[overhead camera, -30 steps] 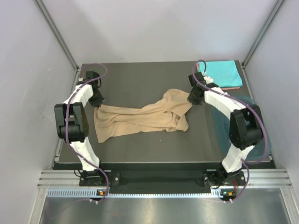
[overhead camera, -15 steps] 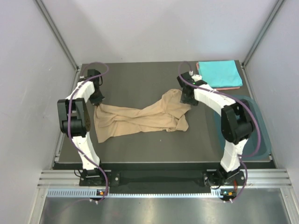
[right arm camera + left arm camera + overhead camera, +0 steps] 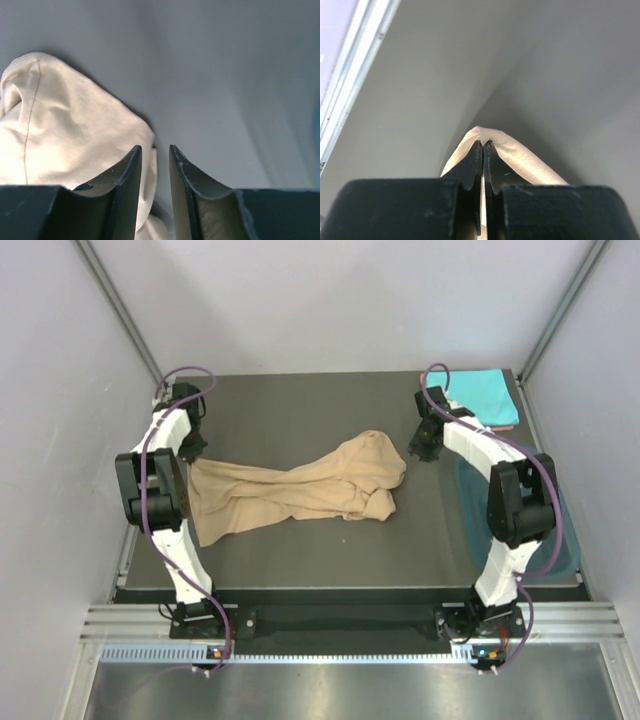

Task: Fold and stack the t-shirts
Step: Flatten the tshirt out

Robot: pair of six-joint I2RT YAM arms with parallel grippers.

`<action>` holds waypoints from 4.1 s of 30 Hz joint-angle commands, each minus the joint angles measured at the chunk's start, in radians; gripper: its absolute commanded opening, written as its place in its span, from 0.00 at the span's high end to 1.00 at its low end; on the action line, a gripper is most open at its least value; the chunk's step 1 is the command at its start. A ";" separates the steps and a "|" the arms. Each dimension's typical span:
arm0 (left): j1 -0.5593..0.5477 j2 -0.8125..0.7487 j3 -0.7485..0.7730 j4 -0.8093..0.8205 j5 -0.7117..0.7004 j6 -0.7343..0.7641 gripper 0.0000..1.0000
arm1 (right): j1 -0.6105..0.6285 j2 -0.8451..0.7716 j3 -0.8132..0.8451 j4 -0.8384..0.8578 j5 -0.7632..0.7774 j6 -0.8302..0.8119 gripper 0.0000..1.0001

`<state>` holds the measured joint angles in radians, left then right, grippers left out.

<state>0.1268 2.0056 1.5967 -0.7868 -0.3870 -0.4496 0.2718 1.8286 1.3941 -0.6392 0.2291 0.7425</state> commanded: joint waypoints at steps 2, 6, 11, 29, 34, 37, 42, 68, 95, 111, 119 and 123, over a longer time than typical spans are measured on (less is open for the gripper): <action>0.036 -0.018 0.017 -0.008 -0.042 0.006 1.00 | 0.020 0.029 0.002 0.073 -0.114 0.050 0.71; 0.051 -0.018 0.014 -0.008 -0.049 0.009 1.00 | 0.026 0.017 -0.053 0.095 -0.123 0.078 0.71; 0.053 -0.022 0.012 -0.006 -0.075 0.012 1.00 | 0.040 -0.069 -0.163 0.113 -0.128 0.125 0.67; 0.074 -0.079 -0.075 0.047 0.013 -0.011 1.00 | 0.078 -0.065 -0.210 0.164 -0.120 0.313 0.68; 0.076 -0.074 -0.084 0.055 0.025 -0.011 1.00 | 0.083 -0.014 -0.150 0.101 -0.093 0.350 0.66; 0.076 -0.076 -0.086 0.055 0.034 -0.008 1.00 | 0.087 0.006 -0.141 0.081 -0.083 0.376 0.66; 0.076 -0.084 -0.107 0.073 0.043 -0.006 1.00 | 0.092 0.012 -0.144 0.078 -0.050 0.411 0.67; 0.074 -0.074 -0.126 0.095 0.109 -0.011 1.00 | 0.098 0.049 -0.168 0.108 -0.016 0.463 1.00; -0.072 0.081 0.195 0.022 0.470 0.038 0.68 | -0.031 -0.699 -0.333 -0.088 0.254 0.043 1.00; -0.073 -0.545 -0.618 0.314 0.304 -0.348 0.59 | -0.031 -0.758 -0.406 -0.001 0.118 0.026 1.00; -0.065 -0.499 -0.589 0.268 0.244 -0.575 0.60 | -0.029 -0.784 -0.454 0.016 0.098 0.031 1.00; -0.061 -0.487 -0.624 0.331 0.280 -0.630 0.61 | -0.031 -0.785 -0.460 0.026 0.078 0.032 1.00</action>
<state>0.0589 1.5127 0.9894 -0.5343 -0.1162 -0.9882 0.2478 1.0691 0.9344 -0.6548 0.3260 0.7849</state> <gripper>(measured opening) 0.395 0.005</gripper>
